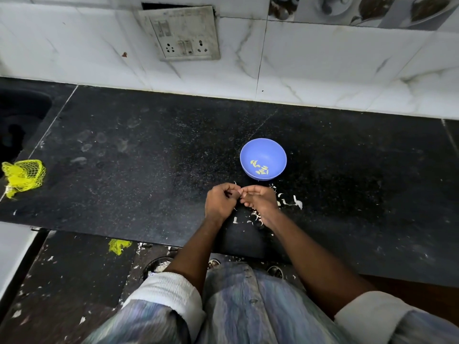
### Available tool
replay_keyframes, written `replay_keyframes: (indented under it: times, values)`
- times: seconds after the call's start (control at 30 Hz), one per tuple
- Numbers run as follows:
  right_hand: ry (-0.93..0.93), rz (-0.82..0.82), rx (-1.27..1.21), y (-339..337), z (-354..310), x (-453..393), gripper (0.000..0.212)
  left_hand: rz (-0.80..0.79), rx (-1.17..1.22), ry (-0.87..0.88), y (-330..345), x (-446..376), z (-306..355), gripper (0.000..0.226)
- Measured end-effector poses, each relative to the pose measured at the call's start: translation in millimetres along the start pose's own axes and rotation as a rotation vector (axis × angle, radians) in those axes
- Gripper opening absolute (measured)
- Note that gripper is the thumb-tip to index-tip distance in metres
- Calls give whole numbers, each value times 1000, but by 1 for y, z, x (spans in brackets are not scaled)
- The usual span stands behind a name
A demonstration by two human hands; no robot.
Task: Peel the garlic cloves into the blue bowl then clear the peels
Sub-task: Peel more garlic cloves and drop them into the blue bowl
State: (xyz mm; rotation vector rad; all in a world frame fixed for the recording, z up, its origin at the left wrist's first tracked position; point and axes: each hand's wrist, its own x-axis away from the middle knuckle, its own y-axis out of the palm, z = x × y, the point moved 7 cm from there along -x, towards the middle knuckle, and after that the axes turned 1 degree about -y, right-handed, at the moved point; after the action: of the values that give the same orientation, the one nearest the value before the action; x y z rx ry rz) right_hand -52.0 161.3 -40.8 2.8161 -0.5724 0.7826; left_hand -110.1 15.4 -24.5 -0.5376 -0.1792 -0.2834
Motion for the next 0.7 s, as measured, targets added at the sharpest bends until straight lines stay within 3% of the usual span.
replay_keyframes:
  times: [0.23,0.5,0.7]
  values:
    - [-47,102,-45,-21,-7,9,20,36,-70,-64,13,7,14,10]
    - [-3,173,-131,-52,-1,17,10,-33,-159,46,38,17,49,13]
    - [-46,158,-68,-68,-7,25,4,-41,-107,34,49,15,57,12]
